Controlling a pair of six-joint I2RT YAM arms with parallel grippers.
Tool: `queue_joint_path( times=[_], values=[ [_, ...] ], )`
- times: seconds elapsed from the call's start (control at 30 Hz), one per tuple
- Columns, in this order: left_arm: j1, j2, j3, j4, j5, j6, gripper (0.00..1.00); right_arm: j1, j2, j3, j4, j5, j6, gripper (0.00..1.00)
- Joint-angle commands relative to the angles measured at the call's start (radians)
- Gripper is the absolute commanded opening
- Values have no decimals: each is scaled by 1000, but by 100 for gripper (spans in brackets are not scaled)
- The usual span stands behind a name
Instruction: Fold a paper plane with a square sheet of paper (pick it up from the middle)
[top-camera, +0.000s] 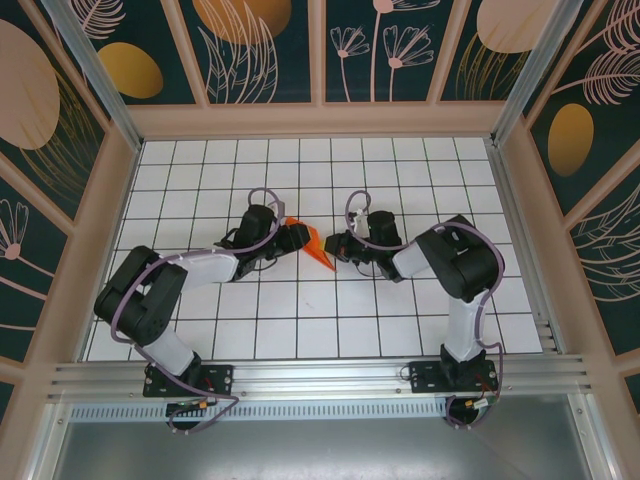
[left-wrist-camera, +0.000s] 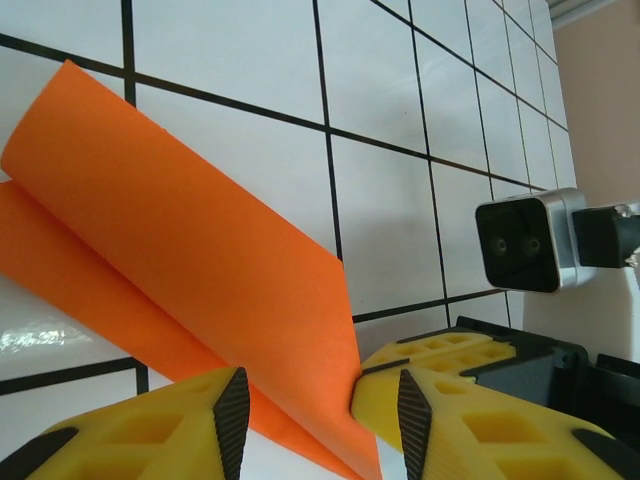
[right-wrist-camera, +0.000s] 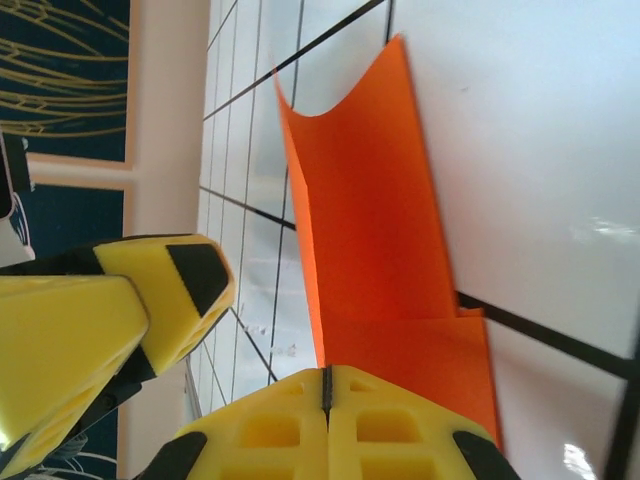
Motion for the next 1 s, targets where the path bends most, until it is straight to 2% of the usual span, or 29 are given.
queue_joint_path(
  times=[0.0,0.27,0.63,0.97],
  values=[
    [-5,30,33,16,10,32,45,-12,20,-13,43,-15,44,0],
    [-7,63,61,21,41,35,40,-17,39,-5,24,-29,48,0],
    [-13,140,100,44,93,29,40,-14,61,35,-62,-49,0,0],
    [-15,193,125,40,84,18,38,-15,66,64,-111,-68,-42,0]
  ],
)
